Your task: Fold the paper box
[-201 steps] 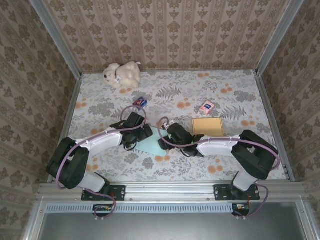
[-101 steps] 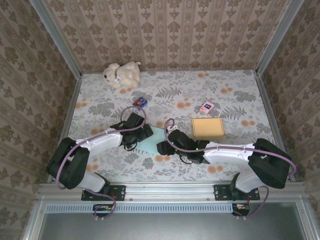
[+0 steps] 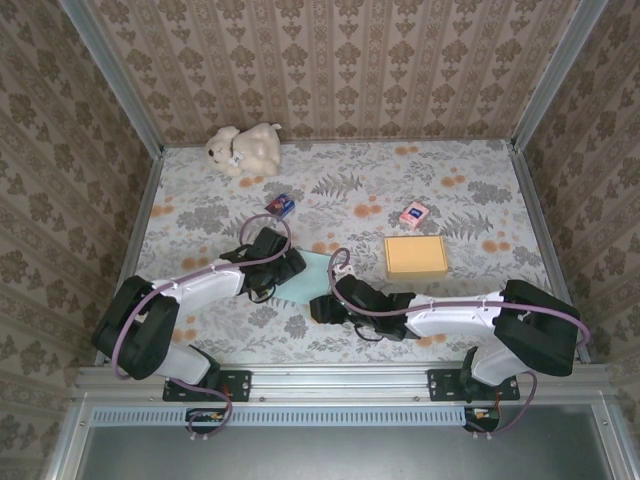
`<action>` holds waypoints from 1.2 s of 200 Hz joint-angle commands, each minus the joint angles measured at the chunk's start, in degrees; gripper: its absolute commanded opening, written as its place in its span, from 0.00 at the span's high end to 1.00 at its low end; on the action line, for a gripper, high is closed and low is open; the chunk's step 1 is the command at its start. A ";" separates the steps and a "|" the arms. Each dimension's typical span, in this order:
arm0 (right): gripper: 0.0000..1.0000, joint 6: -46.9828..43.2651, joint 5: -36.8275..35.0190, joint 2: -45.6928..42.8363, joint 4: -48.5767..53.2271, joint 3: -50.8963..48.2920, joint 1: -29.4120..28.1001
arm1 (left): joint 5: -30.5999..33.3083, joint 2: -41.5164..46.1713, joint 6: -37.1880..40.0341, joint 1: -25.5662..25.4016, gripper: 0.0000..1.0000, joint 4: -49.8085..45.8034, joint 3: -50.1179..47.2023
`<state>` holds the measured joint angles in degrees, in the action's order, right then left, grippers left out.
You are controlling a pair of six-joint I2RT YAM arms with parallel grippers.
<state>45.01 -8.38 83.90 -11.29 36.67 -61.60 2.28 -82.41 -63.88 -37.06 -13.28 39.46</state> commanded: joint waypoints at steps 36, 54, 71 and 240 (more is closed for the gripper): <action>0.39 1.47 -1.89 2.54 -2.07 -0.19 -0.36 | 0.95 -1.46 -1.51 -0.81 0.08 -6.75 -3.08; 0.39 1.39 -2.24 2.80 -1.91 -0.10 -0.37 | 1.13 -1.52 -1.71 -0.99 0.08 -6.63 -3.08; 0.39 1.22 -2.66 3.13 -1.74 -0.01 -0.42 | 1.22 -1.50 -1.69 -1.06 0.08 -6.76 -3.08; 0.51 -2.58 -4.12 6.78 -3.53 1.11 -1.39 | 2.02 -2.06 -2.09 -1.78 0.09 -6.58 -3.03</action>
<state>44.49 -10.31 90.13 -14.48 36.67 -61.87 3.64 -82.21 -65.19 -38.02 -12.51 39.00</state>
